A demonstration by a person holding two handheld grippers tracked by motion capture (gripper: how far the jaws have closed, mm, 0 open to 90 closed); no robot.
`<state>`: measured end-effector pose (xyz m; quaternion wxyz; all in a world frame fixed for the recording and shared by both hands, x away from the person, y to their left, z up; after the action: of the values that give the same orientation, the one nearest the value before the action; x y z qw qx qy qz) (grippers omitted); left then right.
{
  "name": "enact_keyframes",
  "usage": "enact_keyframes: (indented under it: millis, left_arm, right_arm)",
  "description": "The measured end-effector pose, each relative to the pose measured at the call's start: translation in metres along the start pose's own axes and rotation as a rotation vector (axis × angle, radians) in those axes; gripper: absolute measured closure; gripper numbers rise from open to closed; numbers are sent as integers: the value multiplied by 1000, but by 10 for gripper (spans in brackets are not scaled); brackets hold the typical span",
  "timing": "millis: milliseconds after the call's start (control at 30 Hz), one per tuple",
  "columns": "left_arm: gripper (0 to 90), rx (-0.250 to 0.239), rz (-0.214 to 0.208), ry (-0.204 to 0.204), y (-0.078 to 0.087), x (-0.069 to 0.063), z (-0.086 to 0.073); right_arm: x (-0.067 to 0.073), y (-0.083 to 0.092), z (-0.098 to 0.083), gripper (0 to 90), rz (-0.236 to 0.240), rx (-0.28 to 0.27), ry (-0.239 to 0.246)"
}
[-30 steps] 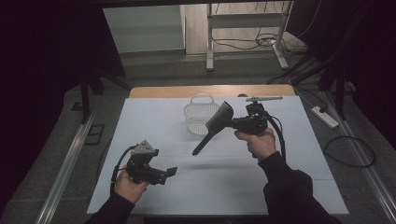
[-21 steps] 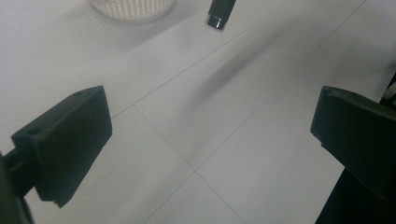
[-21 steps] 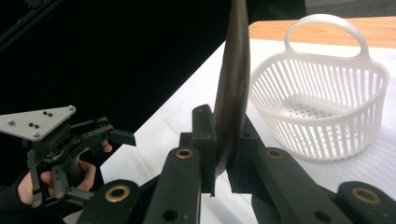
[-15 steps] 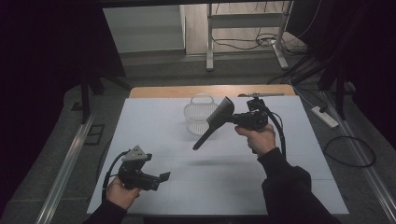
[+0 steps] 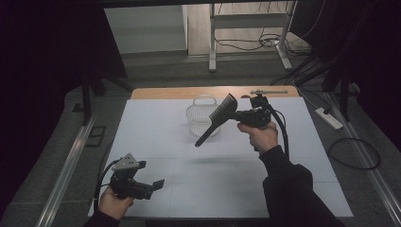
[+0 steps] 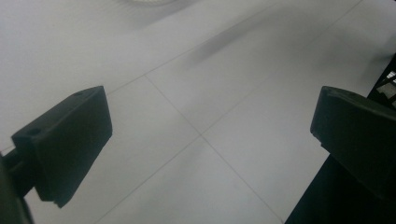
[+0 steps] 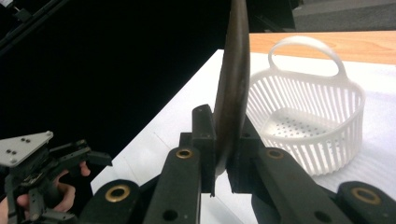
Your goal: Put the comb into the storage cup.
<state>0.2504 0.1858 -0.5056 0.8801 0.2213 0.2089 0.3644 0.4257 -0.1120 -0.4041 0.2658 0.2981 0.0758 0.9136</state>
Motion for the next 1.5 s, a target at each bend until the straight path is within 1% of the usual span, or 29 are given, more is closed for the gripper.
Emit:
enact_keyframes:
  millis: [133, 300, 467, 667, 833, 967, 1033, 1200, 1367, 1500]
  left_arm:
    - [0, -7, 12, -8, 5, 0, -3]
    - [0, -10, 29, 3, 12, 0, -7]
    - [0, -15, 40, -3, 18, -1, -10]
    - [0, -17, 45, 1, 24, -1, -14]
    - [0, -22, 62, 2, 29, 0, -16]
    - [0, -35, 64, 24, 34, 1, -17]
    - [0, -39, 66, 26, 35, 2, -17]
    - [0, -43, 84, 20, 39, 2, -18]
    - [0, -36, 108, 15, 41, 2, -19]
    - [0, -29, 124, 8, 42, 3, -20]
  right_arm:
    - [-2, 0, 4, 832, -7, -11, -3]
    - [-5, -2, 6, 832, -16, -16, -9]
    - [-7, -4, 11, 832, -26, -25, -12]
    - [-8, -5, 17, 832, -31, -40, -16]
    - [-10, -7, 21, 832, -42, -47, -17]
    - [-13, -9, 27, 832, -58, -55, -18]
    - [-14, -10, 29, 832, -63, -63, -20]
    - [-17, -11, 35, 832, -75, -74, -32]
    - [-21, -13, 40, 832, -91, -85, -34]
    - [-25, -14, 45, 832, -97, -97, -46]
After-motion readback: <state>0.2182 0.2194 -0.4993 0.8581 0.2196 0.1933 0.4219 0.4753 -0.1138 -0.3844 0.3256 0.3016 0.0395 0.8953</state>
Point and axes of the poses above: each handheld gripper's, and its own axes: y roughly backward along the jaws, z roughly out of its top, x roughly to its left, the point moved 6 cm from there along -y, roughly forward along the jaws, and after that the axes turned 7 degrees about -x, right-handed, at the moved point
